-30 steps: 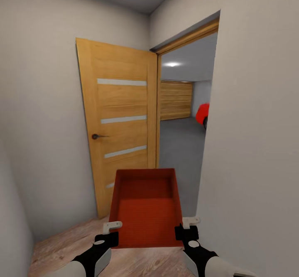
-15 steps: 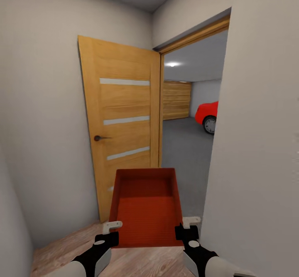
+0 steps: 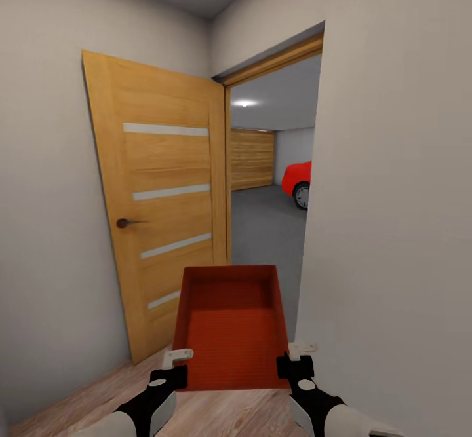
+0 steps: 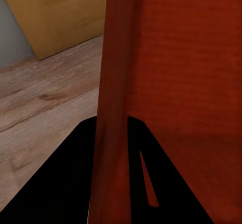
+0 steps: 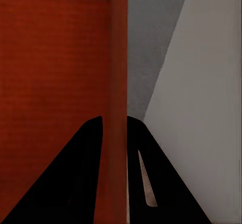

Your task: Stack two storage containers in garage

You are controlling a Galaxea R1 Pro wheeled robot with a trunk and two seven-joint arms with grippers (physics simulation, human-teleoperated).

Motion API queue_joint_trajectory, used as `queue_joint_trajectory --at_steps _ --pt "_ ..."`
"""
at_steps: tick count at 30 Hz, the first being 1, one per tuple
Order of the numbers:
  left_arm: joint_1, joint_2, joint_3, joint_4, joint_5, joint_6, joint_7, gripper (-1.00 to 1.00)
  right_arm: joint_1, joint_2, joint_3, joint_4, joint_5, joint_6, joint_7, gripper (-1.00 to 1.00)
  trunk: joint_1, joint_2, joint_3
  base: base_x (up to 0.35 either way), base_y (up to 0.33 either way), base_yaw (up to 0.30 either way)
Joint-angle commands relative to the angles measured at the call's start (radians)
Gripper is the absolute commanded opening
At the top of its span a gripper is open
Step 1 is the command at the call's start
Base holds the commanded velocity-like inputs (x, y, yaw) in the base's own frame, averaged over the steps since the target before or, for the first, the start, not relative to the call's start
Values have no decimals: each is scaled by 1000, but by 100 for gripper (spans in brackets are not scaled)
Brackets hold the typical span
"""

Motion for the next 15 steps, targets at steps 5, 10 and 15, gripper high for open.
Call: queue_joint_trajectory --at_steps 5,10,15 --pt "-1 12 2 -5 0 -19 1 -100 -1 -1 -33 5 14 -1 -3 -100 1 -1 -2 272 0 -44" --pt "-2 12 2 -5 0 -19 1 -100 -1 0 -33 5 14 -1 -2 -100 1 -1 -2 314 0 -1" --pt "-1 12 2 -5 -1 -19 1 -100 -1 0 -33 5 15 -1 -2 -100 1 -1 -2 315 0 0"
